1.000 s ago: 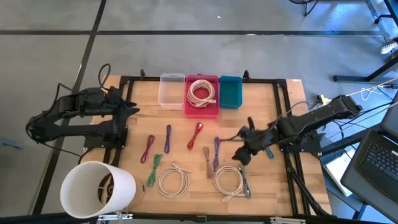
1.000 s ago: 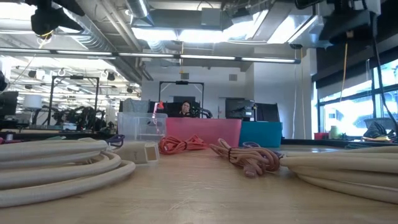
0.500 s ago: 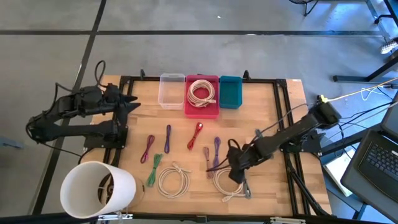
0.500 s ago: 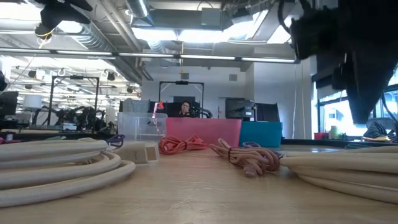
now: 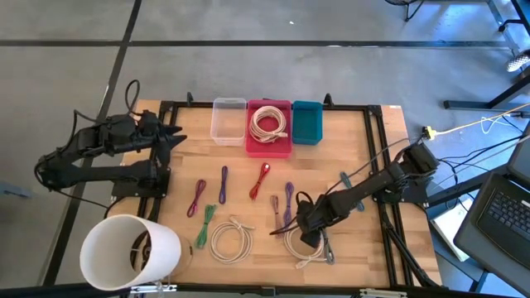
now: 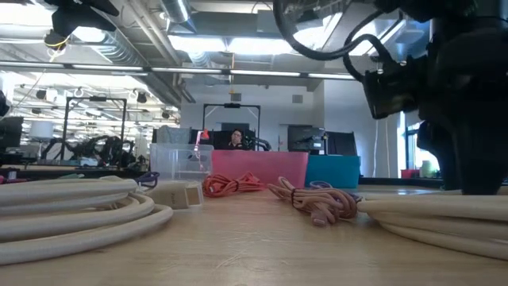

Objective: Pick & Place USB Port
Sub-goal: Put the white HDMI cable into the pink bin

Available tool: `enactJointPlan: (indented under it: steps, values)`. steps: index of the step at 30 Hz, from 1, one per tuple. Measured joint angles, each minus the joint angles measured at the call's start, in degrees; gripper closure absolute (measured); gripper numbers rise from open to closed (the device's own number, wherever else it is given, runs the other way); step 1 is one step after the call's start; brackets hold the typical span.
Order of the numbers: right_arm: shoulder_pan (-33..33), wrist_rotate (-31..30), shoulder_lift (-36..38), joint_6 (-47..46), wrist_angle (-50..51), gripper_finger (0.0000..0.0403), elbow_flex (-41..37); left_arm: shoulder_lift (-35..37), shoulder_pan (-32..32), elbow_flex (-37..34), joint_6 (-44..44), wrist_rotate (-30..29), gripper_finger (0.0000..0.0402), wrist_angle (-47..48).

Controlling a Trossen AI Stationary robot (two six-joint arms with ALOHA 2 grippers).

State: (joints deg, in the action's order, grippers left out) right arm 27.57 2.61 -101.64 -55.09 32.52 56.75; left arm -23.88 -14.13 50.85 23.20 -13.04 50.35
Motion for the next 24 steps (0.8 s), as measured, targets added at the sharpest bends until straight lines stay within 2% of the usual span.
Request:
enactJointPlan:
  steps: [3, 5, 12, 17, 21, 24]
  values:
    - [0.0, -0.3, -0.7, -0.9, 0.3, 0.0162, 0.2, 0.0, 0.0, 0.0, 0.0, -0.5, 0.0217, 0.0]
    - [0.0, -1.1, -0.8, -1.6, 0.8, 0.0195, 0.2, 0.0, 0.0, 0.0, 0.0, -0.6, 0.0217, 0.0]
    - [0.0, -2.6, 0.2, -1.7, 2.1, 0.0375, -0.1, 0.0, 0.0, 0.0, 0.0, -1.0, 0.0217, 0.0]
    - [0.3, -2.4, 4.2, -3.2, 6.7, 0.0382, 1.1, 0.0, 0.0, 0.0, 0.0, -1.0, 0.0217, 0.1]
    - [0.4, -4.2, 9.4, -4.5, 19.6, 0.0388, 6.4, 0.0, 0.0, 0.0, 0.0, -1.0, 0.0217, 0.1]
    - [0.5, -9.9, 13.0, -5.3, 29.9, 0.0388, 13.0, 0.0, 0.0, 0.0, 0.0, -1.0, 0.0217, 0.1]
